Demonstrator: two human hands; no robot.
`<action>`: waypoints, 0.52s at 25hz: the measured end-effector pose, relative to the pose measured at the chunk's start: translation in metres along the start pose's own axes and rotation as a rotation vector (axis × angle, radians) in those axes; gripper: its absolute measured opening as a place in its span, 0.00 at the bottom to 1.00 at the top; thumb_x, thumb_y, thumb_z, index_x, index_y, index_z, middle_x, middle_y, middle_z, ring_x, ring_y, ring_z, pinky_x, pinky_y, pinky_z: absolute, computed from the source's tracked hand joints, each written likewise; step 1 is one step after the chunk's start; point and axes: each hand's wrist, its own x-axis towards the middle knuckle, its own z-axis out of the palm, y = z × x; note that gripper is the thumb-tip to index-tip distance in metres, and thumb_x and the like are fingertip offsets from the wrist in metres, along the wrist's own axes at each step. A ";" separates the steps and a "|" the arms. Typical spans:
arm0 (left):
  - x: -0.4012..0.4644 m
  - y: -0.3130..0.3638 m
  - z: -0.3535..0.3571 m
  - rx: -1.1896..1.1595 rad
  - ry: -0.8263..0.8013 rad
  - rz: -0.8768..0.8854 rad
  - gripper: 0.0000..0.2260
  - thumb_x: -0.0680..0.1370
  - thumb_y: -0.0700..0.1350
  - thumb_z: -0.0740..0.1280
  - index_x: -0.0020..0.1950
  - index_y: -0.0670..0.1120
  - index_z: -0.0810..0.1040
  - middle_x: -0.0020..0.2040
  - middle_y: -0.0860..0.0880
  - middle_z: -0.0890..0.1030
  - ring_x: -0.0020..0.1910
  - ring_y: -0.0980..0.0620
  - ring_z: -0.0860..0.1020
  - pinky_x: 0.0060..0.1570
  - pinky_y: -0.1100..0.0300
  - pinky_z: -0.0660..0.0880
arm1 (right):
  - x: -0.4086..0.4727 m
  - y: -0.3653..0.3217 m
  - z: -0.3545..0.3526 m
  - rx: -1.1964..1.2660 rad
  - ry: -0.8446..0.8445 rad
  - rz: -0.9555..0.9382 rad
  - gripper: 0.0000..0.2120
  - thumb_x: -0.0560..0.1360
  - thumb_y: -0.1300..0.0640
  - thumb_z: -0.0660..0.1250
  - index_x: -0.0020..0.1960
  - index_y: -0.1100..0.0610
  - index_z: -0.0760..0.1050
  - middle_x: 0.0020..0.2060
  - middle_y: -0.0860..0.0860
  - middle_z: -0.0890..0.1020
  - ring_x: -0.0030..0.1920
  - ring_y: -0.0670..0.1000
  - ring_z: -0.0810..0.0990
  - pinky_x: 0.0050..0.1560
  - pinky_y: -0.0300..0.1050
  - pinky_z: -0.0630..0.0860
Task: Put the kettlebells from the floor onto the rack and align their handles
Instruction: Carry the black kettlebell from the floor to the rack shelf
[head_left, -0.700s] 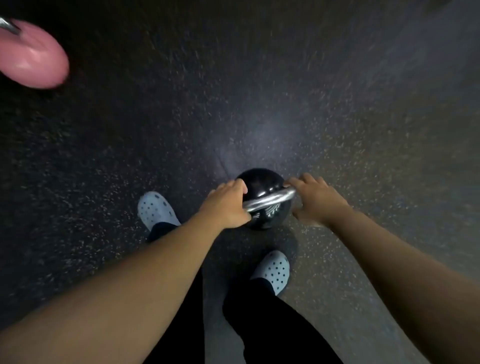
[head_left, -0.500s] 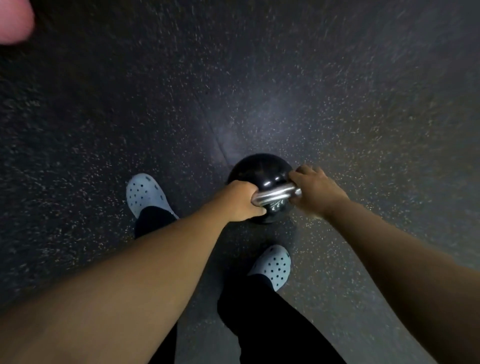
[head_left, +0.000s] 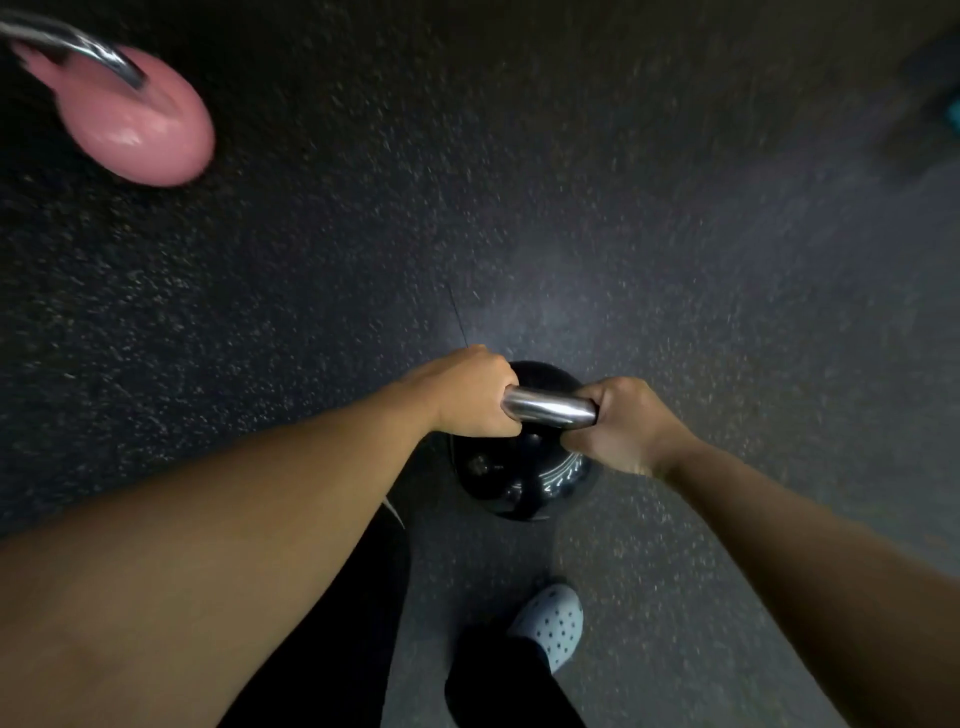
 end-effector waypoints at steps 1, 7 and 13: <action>-0.006 0.000 -0.026 -0.008 0.025 0.004 0.11 0.65 0.49 0.68 0.25 0.50 0.70 0.21 0.54 0.71 0.19 0.58 0.68 0.20 0.61 0.64 | 0.005 -0.026 -0.014 0.000 0.015 -0.023 0.02 0.61 0.58 0.70 0.32 0.52 0.78 0.26 0.50 0.80 0.23 0.44 0.76 0.22 0.36 0.70; -0.042 -0.036 -0.218 -0.014 0.165 -0.031 0.11 0.66 0.49 0.70 0.27 0.50 0.71 0.24 0.53 0.73 0.21 0.56 0.70 0.22 0.59 0.65 | 0.078 -0.206 -0.102 -0.192 0.098 -0.210 0.05 0.63 0.57 0.69 0.31 0.51 0.74 0.25 0.48 0.78 0.25 0.45 0.76 0.22 0.33 0.67; -0.061 -0.073 -0.419 0.122 0.336 -0.001 0.07 0.68 0.49 0.70 0.31 0.52 0.74 0.29 0.53 0.77 0.27 0.54 0.77 0.27 0.56 0.73 | 0.174 -0.367 -0.186 -0.247 0.239 -0.416 0.08 0.62 0.57 0.70 0.29 0.48 0.73 0.23 0.46 0.77 0.29 0.39 0.77 0.23 0.31 0.67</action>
